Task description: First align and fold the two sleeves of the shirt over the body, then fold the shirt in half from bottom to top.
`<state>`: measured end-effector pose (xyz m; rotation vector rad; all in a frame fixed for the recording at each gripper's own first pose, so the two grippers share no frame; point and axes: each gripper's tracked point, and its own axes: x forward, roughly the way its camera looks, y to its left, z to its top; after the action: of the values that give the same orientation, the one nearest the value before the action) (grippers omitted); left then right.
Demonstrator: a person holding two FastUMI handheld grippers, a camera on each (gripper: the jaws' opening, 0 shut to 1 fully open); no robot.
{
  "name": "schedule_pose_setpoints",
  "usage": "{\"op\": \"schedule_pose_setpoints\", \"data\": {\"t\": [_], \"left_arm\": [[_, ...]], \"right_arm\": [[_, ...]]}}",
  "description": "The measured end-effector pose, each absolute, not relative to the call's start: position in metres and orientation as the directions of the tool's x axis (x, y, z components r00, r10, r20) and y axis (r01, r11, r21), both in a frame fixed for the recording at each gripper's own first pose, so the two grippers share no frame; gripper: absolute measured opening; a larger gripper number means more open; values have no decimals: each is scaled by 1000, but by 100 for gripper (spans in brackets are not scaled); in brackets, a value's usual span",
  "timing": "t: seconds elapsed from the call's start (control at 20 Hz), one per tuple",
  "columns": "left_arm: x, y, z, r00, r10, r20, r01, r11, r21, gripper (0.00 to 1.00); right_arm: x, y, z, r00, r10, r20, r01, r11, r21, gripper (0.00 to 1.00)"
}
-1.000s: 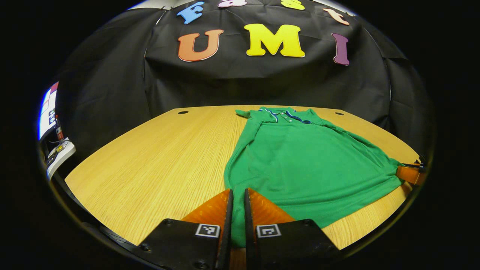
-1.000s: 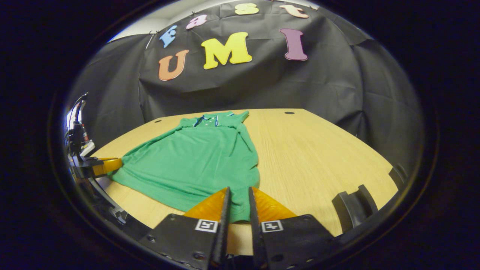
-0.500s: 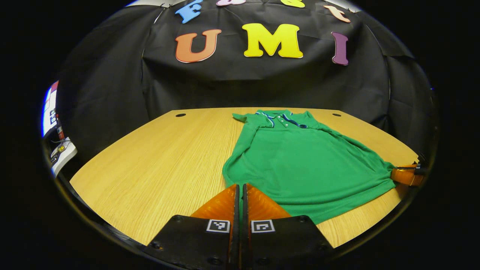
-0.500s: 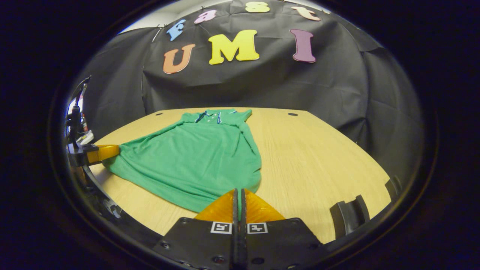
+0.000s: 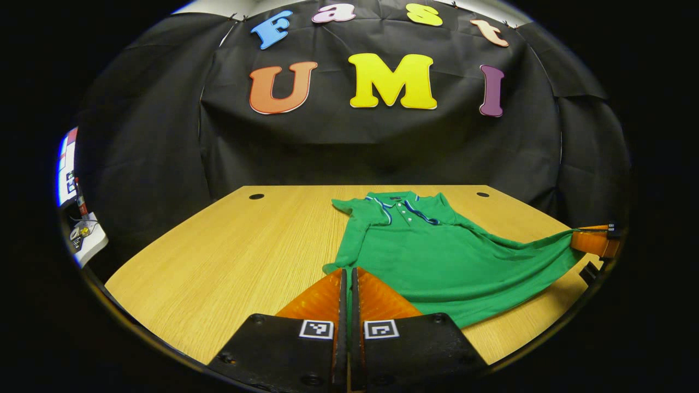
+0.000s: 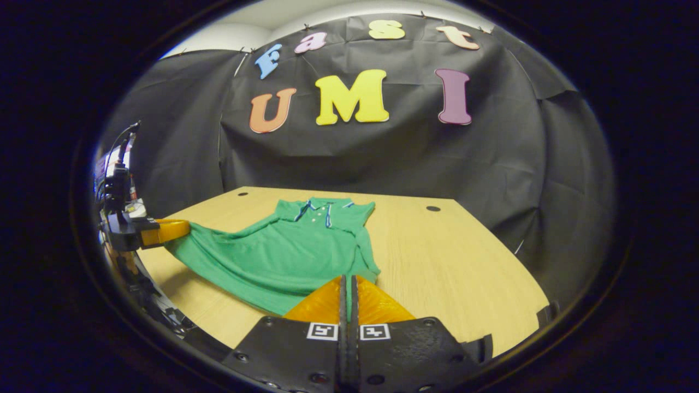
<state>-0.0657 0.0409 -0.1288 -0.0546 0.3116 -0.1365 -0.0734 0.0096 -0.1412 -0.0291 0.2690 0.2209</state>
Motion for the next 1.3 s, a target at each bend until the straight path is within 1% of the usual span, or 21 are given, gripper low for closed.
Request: {"op": "schedule_pose_setpoints", "data": {"t": [0.3,0.55,0.65,0.8,0.85,1.0,1.15,1.3], "left_arm": [[0,42,-75,964,-140,-225,129,990,-61,8],[81,37,-43,978,-132,-164,136,991,16,7],[118,34,-39,978,-135,-160,138,990,11,8],[175,28,-45,977,-131,-169,128,991,-25,8],[195,27,-51,976,-131,-175,128,991,-30,8],[249,25,-73,966,-133,-221,121,990,-68,8],[296,28,-107,956,-121,-268,105,992,-72,8],[324,26,-145,934,-136,-329,112,989,-92,8]], "right_arm": [[4,11,-81,966,189,-178,-198,980,-34,0],[97,16,-49,971,182,-156,-190,981,-39,0],[139,24,-44,970,183,-163,-191,981,-35,0],[203,32,-41,972,174,-161,-185,981,-56,0],[226,30,-43,973,154,-169,-167,984,-66,0],[291,36,-57,965,147,-218,-156,987,-24,0],[341,43,-81,952,142,-272,-136,990,42,0],[378,45,-106,942,131,-308,-132,991,17,0]]}}
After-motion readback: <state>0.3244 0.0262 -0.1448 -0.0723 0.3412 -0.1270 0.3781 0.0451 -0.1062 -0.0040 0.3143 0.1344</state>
